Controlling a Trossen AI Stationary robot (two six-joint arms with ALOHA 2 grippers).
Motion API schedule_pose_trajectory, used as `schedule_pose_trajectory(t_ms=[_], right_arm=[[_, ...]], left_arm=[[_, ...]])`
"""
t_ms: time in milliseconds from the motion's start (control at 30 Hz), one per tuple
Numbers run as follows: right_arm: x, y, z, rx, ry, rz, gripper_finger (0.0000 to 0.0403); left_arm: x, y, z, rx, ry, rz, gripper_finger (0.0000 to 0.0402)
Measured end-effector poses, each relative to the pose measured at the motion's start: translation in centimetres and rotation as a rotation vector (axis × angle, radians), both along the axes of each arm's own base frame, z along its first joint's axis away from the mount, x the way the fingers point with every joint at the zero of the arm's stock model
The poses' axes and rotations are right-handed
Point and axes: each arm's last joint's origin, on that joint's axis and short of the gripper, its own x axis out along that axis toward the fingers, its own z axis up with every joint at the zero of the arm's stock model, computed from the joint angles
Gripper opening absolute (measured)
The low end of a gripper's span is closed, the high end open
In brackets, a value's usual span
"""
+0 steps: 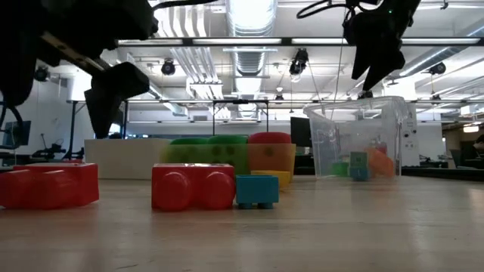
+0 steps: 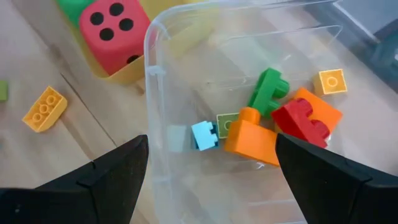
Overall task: Pick & Place Toys
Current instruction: Put the left red game piece into the transparent bin
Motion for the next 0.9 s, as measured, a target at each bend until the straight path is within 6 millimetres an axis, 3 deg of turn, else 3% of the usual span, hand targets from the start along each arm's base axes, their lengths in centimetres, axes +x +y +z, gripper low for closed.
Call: schedule_pose_trajectory(t_ms=[200,433,700,800,900], right_arm=[[0.5,0.4,-0.4,0.005,0.016,-0.004,0.0346],[1.3,1.0,-0.6,0.023,0.0,-0.006,0.0346],[1.5,1.8,-0.5,0.036,-0.019,0.003,0.0346],[1.6,1.9,-0.5,0.038,-0.026,0.006,0.0346],[1.7,2.1,-0.4,0.039,-0.032,0.01,0.0346]], left_arm=[[0.1,-1.8,-2.3,0.057,0.061,-0.012,0.0383],[0.6,-1.9,-4.7,0.131,0.14,0.156,0.0383],[0.8,-2.0,-5.8,0.161,0.16,0.158,0.0382],[0.8,-2.0,-5.8,0.163,0.158,0.159,0.0364],[1.0,-2.0,-5.8,0.168,0.139,0.153,0.0322]])
